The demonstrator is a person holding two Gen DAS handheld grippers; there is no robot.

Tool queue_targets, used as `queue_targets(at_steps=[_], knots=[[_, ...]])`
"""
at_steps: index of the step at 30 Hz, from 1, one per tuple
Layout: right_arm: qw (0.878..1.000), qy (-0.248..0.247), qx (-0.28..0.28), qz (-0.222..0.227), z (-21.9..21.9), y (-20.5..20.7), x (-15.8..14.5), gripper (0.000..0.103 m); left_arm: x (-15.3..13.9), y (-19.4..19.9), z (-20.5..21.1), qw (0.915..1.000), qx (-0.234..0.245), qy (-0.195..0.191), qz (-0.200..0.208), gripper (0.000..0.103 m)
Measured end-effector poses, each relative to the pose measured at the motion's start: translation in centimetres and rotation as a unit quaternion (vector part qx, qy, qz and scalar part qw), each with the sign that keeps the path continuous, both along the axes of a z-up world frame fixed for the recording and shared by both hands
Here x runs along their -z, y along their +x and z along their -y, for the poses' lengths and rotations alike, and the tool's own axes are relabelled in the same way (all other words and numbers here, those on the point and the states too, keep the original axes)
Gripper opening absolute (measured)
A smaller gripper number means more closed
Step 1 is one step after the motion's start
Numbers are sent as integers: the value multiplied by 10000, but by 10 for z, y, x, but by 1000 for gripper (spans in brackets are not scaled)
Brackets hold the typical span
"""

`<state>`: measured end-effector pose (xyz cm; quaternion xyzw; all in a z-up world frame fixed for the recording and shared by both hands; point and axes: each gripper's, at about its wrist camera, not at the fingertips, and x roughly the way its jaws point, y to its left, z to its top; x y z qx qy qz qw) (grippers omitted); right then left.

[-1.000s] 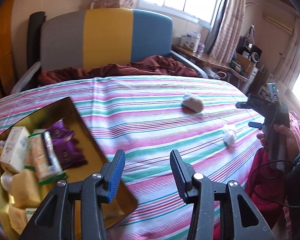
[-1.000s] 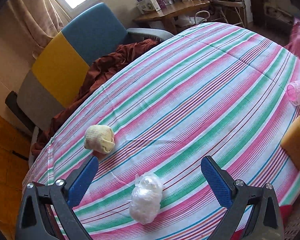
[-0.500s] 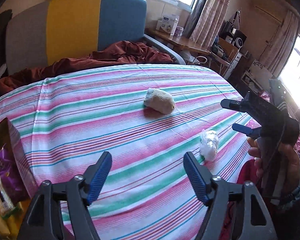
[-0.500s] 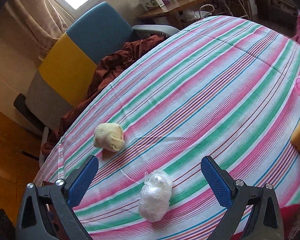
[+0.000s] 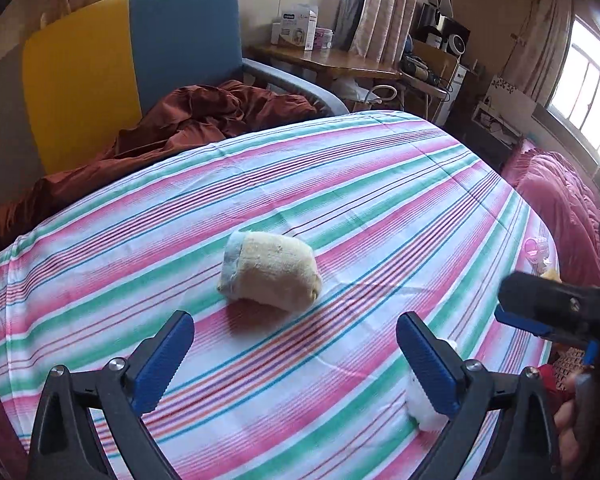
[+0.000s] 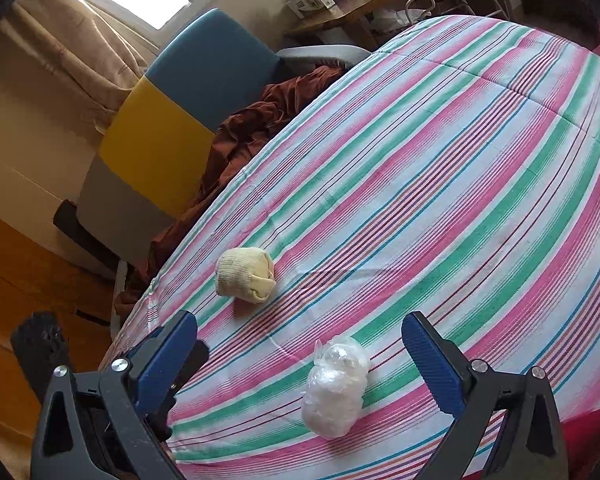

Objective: Organize objects
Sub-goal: 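Grasp the beige knit roll with the left gripper and lift it, then grasp the clear plastic bag with the right gripper while the left gripper holds the knit roll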

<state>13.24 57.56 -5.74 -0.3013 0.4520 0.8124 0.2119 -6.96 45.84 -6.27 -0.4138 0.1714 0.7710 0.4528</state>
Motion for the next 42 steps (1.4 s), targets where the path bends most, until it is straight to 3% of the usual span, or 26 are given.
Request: queue_targets(at_steps=[9,10,11,12,14,22,33,42], knots=[[9999,-87,-59,-68,-1,-1,1,103,40,-32,-54,9978,-27,-642,-170,103],[9999,-93,-75,-62,-1,-2,2,103,48,-37,-57,9969,-91,-775,-123,100],[9999,-104,-92,-52,-1,-3,2,103,53,-41,-56,9963,-161,-846,-44,79],[9999,-114,-113,-42,-1,-4,2,103,59,-45,-55,9961,-172,-853,141,75],[9998,-79,-167,-20,0,-5,2,103,58,-47,-42,9976,-221,-610,254,73],[9989,-149,-418,176,2,-16,8,103,53,-13,40,9978,-465,-391,262,72],[9949,-209,-476,863,1,-26,24,103,47,52,140,9958,-837,-132,352,72],[9900,-263,-824,1116,7,-38,32,103,49,66,158,9963,-824,185,188,73]])
